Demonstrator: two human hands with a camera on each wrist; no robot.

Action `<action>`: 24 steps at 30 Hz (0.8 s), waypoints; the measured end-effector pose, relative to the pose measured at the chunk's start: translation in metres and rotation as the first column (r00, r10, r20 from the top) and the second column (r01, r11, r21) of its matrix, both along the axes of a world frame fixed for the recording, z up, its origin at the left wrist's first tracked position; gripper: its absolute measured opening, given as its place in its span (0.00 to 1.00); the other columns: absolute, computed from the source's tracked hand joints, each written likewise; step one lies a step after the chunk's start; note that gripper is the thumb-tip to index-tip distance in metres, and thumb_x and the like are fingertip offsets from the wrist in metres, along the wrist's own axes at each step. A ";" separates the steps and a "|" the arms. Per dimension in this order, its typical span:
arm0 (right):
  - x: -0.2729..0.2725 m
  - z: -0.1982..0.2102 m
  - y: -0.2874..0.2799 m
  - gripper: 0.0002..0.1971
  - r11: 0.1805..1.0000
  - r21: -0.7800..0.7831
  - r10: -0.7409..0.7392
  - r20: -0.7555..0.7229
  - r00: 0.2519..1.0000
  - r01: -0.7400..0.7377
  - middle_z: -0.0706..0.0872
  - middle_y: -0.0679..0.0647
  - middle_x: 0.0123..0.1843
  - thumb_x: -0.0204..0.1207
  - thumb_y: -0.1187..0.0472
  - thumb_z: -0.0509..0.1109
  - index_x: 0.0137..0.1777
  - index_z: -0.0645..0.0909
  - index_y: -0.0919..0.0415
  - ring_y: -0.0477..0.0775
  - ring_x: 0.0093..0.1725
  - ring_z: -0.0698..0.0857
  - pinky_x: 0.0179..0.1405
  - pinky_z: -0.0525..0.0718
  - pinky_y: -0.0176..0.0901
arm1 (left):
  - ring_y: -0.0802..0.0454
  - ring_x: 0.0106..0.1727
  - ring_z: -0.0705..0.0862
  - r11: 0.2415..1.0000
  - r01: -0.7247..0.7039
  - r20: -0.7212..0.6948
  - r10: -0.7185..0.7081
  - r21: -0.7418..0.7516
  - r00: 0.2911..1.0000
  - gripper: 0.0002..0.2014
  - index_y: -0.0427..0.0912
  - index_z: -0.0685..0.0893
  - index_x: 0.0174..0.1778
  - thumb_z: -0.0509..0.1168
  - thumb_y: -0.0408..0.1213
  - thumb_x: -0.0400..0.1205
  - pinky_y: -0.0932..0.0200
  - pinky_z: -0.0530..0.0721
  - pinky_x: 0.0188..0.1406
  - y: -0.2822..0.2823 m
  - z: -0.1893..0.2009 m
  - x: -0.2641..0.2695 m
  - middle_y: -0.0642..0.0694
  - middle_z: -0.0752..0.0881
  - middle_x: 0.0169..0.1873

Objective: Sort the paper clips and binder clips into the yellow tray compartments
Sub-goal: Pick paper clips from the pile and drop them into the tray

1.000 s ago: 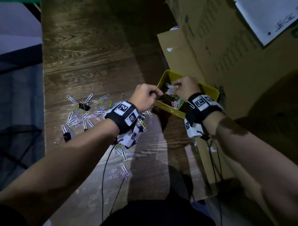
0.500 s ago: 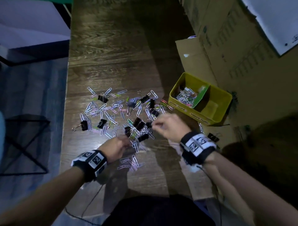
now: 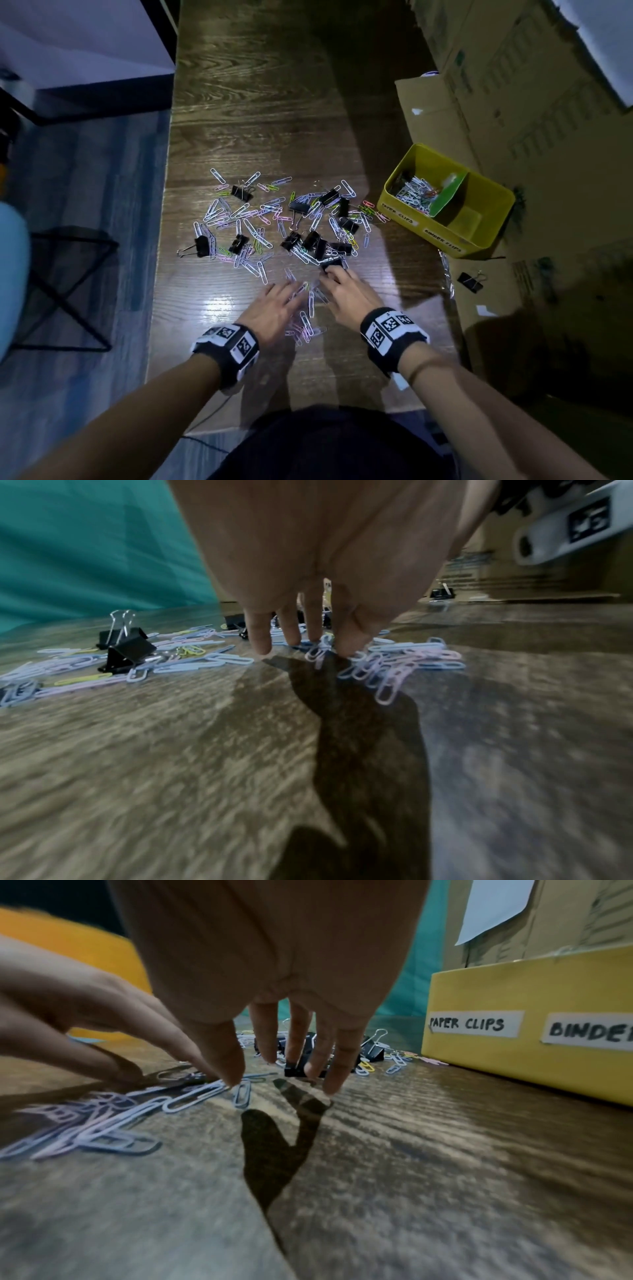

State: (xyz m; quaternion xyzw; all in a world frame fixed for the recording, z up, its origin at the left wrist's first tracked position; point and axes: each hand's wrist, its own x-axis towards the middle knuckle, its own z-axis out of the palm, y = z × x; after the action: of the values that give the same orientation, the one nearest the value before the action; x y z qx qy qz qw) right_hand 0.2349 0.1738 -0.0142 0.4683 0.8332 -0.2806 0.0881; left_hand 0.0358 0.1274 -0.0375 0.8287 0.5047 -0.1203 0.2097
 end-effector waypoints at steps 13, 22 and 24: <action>-0.027 -0.007 -0.053 0.50 1.000 -0.026 -0.003 0.111 0.994 0.006 0.62 0.56 0.75 0.66 0.39 0.75 0.81 0.52 0.56 0.59 0.74 0.61 0.71 0.69 0.54 | 0.41 0.72 0.64 0.997 -0.010 -0.053 0.006 -0.079 0.999 0.46 0.52 0.54 0.80 0.73 0.54 0.70 0.45 0.72 0.69 -0.008 0.009 -0.011 0.41 0.58 0.76; -0.037 -0.014 -0.063 0.25 0.996 -0.089 0.034 0.064 0.997 -0.029 0.68 0.62 0.73 0.79 0.58 0.66 0.73 0.69 0.67 0.65 0.73 0.69 0.71 0.71 0.56 | 0.39 0.59 0.80 0.943 -0.292 0.252 0.325 -0.162 0.911 0.24 0.45 0.82 0.65 0.74 0.37 0.71 0.45 0.80 0.60 -0.035 -0.005 -0.006 0.41 0.76 0.63; -0.036 -0.014 -0.064 0.20 0.996 -0.073 0.054 0.085 0.995 -0.048 0.70 0.61 0.72 0.81 0.59 0.63 0.71 0.70 0.66 0.65 0.71 0.72 0.66 0.73 0.55 | 0.37 0.56 0.82 0.953 -0.272 0.262 0.299 -0.137 0.917 0.21 0.42 0.83 0.62 0.72 0.36 0.73 0.47 0.82 0.57 -0.038 -0.007 -0.006 0.39 0.78 0.60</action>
State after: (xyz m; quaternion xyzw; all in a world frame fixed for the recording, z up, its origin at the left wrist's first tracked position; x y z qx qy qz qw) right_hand 0.1988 0.1098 -0.0277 0.4550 0.8298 -0.2872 0.1479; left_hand 0.0297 0.0890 -0.0449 0.7435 0.5789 0.0055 0.3347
